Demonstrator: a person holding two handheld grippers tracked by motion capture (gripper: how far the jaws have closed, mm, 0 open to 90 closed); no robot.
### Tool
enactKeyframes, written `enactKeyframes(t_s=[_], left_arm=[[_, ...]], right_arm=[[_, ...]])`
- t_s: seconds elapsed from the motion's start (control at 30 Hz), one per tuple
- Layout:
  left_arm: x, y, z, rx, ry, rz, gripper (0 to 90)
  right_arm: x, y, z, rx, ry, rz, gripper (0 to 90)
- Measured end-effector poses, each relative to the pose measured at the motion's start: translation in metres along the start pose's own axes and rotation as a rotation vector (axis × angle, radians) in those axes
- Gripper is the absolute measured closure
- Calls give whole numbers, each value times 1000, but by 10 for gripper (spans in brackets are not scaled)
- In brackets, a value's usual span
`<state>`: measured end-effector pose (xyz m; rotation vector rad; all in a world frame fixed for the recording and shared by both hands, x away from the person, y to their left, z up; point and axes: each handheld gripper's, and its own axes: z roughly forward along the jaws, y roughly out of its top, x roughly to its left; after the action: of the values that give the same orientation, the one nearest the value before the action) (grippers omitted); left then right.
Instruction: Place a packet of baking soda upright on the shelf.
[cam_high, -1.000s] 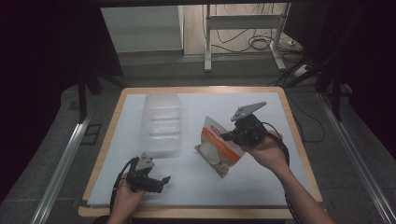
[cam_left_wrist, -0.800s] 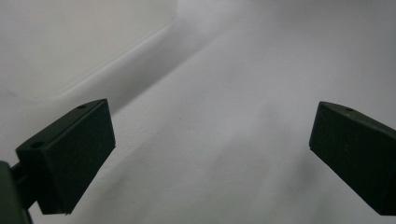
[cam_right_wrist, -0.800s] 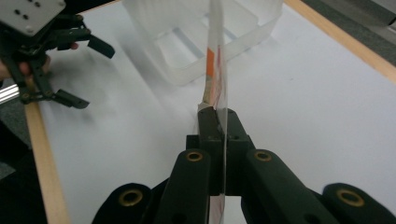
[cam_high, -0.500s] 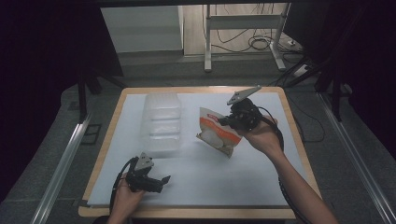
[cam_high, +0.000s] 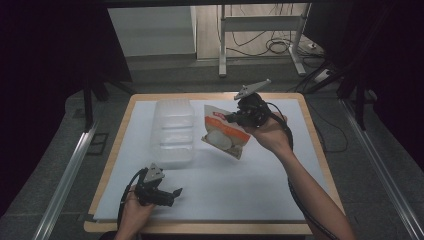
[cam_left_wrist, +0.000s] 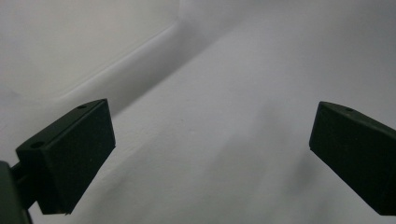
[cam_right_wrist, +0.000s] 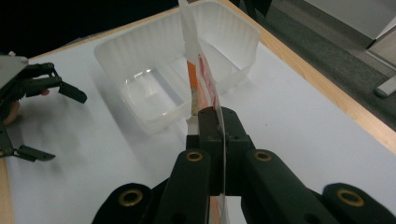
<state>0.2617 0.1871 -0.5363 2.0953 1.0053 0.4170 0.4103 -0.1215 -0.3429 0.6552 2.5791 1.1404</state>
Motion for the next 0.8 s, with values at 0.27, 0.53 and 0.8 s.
enactKeyframes(t_s=[0.27, 0.53, 0.8], left_arm=[[0, 0, 0, -4, 2, -1, 3], [0, 0, -1, -10, 2, -1, 3], [0, 0, -1, -20, 1, -7, 3]], right_arm=[[-5, 17, 9, -27, 8, 14, 894], [-8, 34, 23, -52, 18, 27, 894], [-9, 55, 38, -62, 15, 16, 894]])
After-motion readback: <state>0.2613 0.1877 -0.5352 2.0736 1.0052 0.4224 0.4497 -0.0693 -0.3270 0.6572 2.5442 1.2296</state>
